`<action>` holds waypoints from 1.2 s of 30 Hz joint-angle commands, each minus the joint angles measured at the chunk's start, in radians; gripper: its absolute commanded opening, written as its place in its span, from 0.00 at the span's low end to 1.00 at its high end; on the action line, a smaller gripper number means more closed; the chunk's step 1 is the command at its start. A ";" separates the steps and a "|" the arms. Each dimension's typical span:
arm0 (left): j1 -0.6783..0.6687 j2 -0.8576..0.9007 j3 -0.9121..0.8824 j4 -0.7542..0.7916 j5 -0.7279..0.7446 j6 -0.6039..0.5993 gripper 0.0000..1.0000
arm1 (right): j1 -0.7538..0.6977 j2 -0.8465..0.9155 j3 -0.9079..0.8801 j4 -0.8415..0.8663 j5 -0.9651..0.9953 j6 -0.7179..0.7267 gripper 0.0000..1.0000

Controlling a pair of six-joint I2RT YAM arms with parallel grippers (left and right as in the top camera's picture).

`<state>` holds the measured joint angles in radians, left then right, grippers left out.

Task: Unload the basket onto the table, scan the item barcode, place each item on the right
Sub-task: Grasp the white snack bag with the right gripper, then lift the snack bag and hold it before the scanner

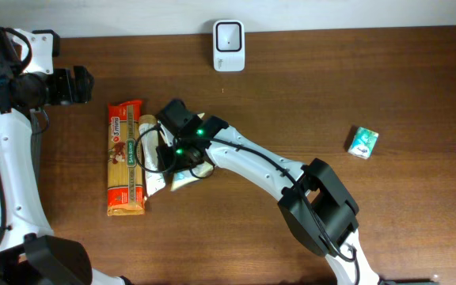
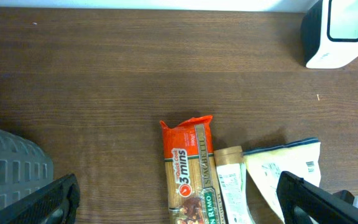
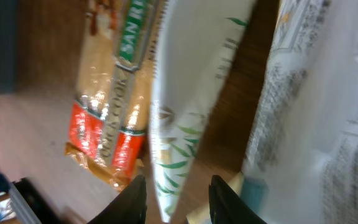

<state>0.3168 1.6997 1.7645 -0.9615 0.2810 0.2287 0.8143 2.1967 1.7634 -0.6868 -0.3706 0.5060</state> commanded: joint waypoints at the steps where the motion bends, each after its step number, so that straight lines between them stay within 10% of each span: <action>1: 0.007 -0.021 0.005 0.001 0.008 0.016 0.99 | -0.010 0.004 0.002 -0.113 0.172 -0.008 0.33; 16: 0.007 -0.021 0.005 0.001 0.008 0.016 0.99 | -0.266 -0.102 0.047 -0.346 0.090 -0.274 0.65; 19: 0.007 -0.021 0.005 0.001 0.008 0.016 0.99 | -0.336 -0.143 0.182 -0.430 0.093 -0.401 0.99; 26: 0.007 -0.021 0.005 0.001 0.008 0.016 0.99 | -0.489 0.012 0.163 -0.344 -0.113 -0.648 0.99; 36: 0.007 -0.021 0.005 0.001 0.008 0.016 0.99 | -0.385 0.256 0.163 -0.140 -0.400 -0.520 0.99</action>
<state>0.3168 1.6997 1.7645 -0.9611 0.2810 0.2287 0.3866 2.4062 1.9282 -0.8452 -0.7242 -0.0784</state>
